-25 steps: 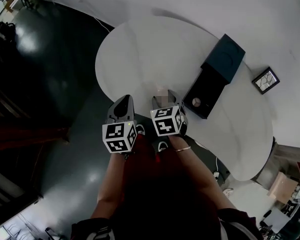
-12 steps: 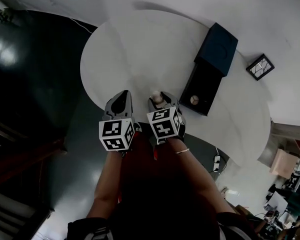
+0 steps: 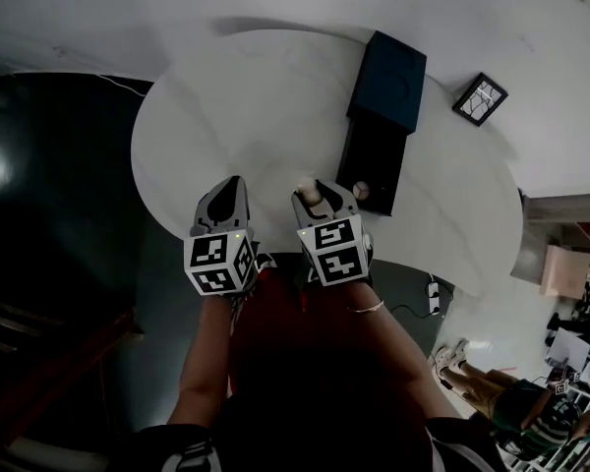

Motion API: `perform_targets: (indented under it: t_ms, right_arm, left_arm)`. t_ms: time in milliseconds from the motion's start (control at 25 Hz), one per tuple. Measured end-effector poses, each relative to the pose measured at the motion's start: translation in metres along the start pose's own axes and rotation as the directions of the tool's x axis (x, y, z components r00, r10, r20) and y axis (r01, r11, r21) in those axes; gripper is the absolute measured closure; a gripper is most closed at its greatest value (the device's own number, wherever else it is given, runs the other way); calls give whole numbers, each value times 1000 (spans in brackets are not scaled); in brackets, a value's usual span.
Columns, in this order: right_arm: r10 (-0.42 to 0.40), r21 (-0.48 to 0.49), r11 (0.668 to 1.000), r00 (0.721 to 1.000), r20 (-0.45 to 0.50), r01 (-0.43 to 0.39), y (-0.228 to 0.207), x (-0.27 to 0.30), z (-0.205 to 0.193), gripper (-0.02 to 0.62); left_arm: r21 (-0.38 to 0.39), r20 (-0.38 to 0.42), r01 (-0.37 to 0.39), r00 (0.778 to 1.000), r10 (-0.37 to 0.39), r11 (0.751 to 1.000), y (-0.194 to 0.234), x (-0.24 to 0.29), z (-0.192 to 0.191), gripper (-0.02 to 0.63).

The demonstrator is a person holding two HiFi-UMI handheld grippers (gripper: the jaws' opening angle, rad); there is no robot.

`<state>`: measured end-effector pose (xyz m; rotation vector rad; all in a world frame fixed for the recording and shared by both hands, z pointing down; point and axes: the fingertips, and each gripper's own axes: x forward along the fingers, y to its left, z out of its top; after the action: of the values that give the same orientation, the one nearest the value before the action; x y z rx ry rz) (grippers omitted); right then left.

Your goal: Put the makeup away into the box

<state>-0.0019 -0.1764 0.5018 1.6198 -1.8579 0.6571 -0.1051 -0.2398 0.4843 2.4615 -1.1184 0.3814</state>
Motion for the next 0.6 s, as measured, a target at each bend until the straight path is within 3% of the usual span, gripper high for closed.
perform_targets:
  t_ms: [320, 600]
  right_arm:
    - [-185, 101, 979, 981, 60, 178, -61, -39, 11, 417]
    - [-276, 143, 953, 960, 56, 266, -103, -57, 9, 417]
  left_arm:
    - [82, -32, 152, 988, -150, 985, -42, 28, 13, 583]
    - [149, -56, 257, 966, -251, 955, -78, 42, 20, 583]
